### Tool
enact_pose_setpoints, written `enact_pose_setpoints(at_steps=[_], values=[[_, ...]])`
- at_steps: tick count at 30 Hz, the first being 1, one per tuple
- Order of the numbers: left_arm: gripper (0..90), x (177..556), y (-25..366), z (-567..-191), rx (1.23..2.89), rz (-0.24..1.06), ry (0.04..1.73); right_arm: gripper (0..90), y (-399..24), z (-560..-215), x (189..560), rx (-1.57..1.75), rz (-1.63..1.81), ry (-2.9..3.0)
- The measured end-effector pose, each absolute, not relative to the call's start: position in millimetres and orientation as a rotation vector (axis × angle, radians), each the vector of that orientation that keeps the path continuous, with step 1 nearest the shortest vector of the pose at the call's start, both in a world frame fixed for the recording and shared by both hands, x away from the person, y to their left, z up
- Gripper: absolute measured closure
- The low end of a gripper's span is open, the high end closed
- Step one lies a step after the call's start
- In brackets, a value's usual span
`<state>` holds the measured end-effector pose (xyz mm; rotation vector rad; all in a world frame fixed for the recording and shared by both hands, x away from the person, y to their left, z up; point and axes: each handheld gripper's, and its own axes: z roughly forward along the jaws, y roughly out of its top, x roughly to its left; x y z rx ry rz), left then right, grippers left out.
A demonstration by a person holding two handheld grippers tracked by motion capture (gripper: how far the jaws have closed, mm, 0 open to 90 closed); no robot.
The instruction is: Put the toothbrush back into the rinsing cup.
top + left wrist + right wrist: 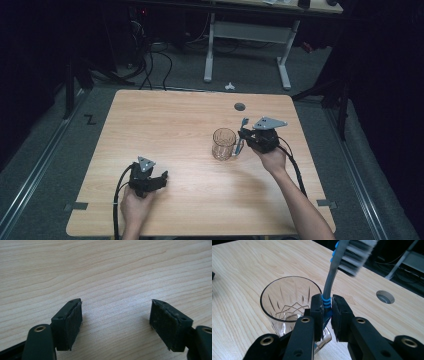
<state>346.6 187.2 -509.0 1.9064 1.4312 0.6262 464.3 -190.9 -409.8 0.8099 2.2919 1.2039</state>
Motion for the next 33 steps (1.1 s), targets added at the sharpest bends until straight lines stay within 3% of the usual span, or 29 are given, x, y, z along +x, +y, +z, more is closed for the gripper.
enact_pose_setpoints(at_steps=[24,33], values=[[26.7,346.6,187.2,-509.0,1.907,0.626,1.431,78.8,-190.4,-415.5,466.3,0.832,1.187,2.325],[26.7,346.6,187.2,-509.0,1.906,0.626,1.431,66.1,-196.8,-415.0,465.5,0.871,1.222,2.308]])
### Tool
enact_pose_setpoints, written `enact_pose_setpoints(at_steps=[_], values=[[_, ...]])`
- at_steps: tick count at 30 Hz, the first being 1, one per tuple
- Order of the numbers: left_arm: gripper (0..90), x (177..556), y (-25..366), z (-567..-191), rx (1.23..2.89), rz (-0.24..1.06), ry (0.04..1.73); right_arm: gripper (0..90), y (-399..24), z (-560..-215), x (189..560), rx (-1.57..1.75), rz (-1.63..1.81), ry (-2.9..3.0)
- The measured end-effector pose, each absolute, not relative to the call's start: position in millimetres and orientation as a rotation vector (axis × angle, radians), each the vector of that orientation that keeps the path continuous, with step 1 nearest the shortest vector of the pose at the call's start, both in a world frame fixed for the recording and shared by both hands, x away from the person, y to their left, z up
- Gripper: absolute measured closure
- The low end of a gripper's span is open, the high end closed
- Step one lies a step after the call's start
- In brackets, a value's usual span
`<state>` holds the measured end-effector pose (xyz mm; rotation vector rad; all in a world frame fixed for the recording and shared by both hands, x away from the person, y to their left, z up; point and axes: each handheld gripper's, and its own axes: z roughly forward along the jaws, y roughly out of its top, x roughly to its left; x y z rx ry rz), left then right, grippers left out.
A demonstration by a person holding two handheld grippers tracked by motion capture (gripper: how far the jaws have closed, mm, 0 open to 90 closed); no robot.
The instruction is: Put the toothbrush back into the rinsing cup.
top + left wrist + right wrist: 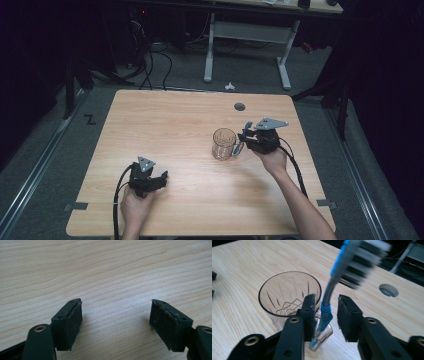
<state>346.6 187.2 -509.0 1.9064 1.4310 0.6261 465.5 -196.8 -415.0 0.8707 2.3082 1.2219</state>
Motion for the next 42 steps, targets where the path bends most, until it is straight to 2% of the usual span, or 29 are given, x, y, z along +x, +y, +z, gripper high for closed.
enact_pose_setpoints(at_steps=[10,42], values=[[26.7,346.6,187.2,-509.0,1.907,0.626,1.431,58.9,-212.2,-413.0,462.8,0.941,1.262,2.274],[26.7,346.6,187.1,-509.0,1.907,0.626,1.431,59.4,-235.3,-401.8,442.4,0.968,1.343,2.213]])
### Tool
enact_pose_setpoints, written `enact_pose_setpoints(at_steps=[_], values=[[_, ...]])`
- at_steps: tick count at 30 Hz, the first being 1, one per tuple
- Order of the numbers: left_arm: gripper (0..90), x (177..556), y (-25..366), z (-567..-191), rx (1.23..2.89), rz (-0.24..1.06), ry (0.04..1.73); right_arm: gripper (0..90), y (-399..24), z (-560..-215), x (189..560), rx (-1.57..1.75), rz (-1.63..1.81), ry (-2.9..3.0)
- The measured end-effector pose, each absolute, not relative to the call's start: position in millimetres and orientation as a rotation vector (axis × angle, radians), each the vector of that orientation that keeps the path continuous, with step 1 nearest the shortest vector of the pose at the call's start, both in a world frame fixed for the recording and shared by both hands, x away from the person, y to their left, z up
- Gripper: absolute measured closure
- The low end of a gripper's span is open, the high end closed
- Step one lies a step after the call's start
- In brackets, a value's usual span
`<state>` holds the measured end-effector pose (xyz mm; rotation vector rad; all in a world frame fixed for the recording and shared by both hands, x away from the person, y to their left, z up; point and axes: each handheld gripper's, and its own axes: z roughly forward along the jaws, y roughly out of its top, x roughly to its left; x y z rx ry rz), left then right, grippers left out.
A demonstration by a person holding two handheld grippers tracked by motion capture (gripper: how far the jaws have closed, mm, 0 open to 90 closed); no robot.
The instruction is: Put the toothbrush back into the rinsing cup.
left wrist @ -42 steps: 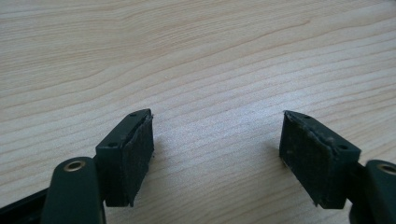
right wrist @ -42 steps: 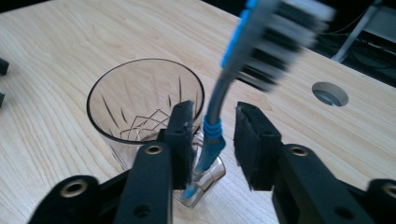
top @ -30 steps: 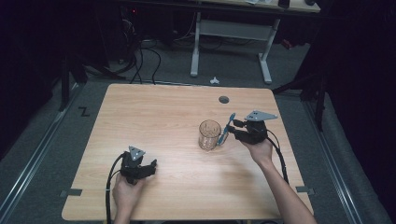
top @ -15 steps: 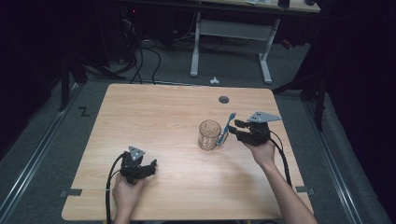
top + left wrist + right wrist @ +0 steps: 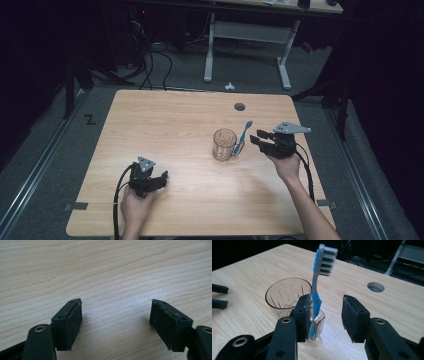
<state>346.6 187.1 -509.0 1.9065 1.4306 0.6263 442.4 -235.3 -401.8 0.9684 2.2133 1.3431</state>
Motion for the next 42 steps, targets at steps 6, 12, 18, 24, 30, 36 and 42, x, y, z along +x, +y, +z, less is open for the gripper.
enact_pose_setpoints(at_steps=[6,12,18,24,30,36,42], values=[[26.7,346.6,187.1,-509.0,1.907,0.626,1.431,60.1,-241.0,-396.8,439.2,0.981,1.376,2.191],[26.7,346.6,187.1,-509.0,1.907,0.626,1.431,60.6,-244.4,-395.8,433.9,0.982,1.386,2.189],[26.7,346.7,187.1,-509.0,1.907,0.627,1.430,61.0,-249.0,-397.0,429.1,0.990,1.394,2.188],[26.7,346.6,187.1,-509.0,1.907,0.627,1.430,61.1,-253.6,-398.2,425.5,0.999,1.404,2.190],[26.7,346.6,187.1,-509.0,1.907,0.627,1.431,61.1,-254.9,-395.8,421.5,0.986,1.403,2.189],[26.7,346.7,187.1,-509.0,1.907,0.627,1.431,61.1,-258.7,-396.9,417.9,0.998,1.422,2.177],[26.7,346.7,187.1,-509.0,1.907,0.627,1.430,61.1,-262.8,-399.6,412.7,1.010,1.425,2.177]])
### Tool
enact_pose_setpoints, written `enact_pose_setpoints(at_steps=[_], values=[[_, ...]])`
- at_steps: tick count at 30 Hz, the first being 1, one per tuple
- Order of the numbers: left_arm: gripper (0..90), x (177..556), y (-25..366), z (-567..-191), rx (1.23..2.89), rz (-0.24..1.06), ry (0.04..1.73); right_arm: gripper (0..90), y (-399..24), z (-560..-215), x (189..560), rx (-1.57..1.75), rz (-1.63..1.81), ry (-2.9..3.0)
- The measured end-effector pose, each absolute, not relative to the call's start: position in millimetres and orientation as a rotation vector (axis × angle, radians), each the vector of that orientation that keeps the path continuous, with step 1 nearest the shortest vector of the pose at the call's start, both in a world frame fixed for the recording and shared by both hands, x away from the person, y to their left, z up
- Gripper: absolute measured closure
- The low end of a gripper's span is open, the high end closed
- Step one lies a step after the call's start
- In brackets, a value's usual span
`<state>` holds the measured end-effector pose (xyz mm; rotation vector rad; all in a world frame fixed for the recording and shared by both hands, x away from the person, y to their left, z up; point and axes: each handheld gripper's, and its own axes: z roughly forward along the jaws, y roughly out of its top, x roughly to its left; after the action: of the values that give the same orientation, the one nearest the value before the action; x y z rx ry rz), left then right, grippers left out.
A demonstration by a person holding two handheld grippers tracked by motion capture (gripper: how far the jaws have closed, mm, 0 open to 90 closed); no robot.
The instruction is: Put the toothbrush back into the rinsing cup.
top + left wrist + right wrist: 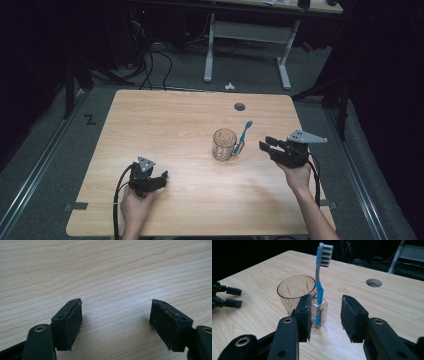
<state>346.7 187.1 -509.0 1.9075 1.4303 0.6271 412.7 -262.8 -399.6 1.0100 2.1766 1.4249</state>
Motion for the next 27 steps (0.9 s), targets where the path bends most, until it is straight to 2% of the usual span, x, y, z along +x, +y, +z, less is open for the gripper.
enact_pose_setpoints(at_steps=[27], values=[[26.4,346.6,186.9,-509.0,1.909,0.629,1.430,61.2,-267.1,-425.9,399.4,1.054,1.382,2.236]])
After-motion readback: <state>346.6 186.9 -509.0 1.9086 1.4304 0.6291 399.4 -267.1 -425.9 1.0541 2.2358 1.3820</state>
